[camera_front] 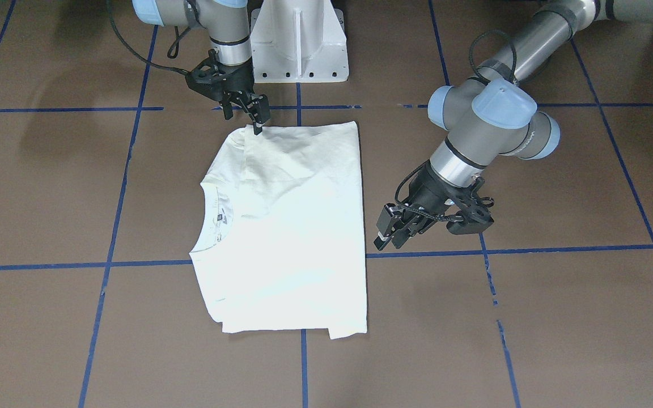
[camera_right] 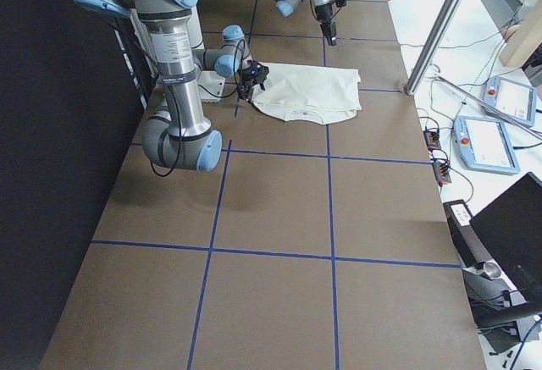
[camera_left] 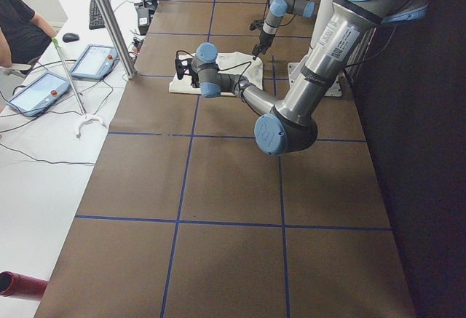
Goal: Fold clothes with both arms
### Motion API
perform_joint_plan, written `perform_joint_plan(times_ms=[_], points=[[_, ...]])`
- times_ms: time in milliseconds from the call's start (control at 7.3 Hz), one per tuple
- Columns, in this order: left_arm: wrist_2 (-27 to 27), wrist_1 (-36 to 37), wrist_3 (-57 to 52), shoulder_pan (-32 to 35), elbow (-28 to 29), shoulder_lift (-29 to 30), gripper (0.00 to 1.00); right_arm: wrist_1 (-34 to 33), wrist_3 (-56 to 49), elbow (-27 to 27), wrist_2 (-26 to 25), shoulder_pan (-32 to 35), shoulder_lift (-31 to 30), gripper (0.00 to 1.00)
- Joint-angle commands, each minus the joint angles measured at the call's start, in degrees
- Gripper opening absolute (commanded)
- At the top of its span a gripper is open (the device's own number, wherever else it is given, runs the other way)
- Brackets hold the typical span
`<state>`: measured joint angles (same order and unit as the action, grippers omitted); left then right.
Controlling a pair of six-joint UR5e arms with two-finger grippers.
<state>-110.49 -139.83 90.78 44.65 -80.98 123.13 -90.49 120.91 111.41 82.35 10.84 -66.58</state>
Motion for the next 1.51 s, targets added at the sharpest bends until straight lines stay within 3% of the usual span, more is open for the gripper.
perform_joint_plan(times_ms=[0, 822, 959, 1233, 1370], points=[[0.1, 0.0, 0.01, 0.0, -0.06, -0.08, 0.54, 0.05, 1.17, -1.19, 0.09, -0.12, 0.66, 0.94], [0.1, 0.0, 0.01, -0.09, -0.06, -0.08, 0.54, 0.05, 1.08, -3.65, 0.53, -0.29, 1.98, 0.81], [0.01, 0.0, 0.01, -0.09, -0.06, -0.08, 0.54, 0.05, 0.99, -4.18, 0.53, -0.38, 2.07, 0.75], [0.1, 0.0, 0.01, -0.09, 0.03, -0.08, 0.54, -0.03, 1.08, -4.1, 0.7, -0.29, 2.07, 0.0], [0.01, 0.0, 0.01, -0.17, 0.03, -0.08, 0.54, 0.14, 1.08, -3.92, 1.22, -0.29, 2.07, 0.0]])
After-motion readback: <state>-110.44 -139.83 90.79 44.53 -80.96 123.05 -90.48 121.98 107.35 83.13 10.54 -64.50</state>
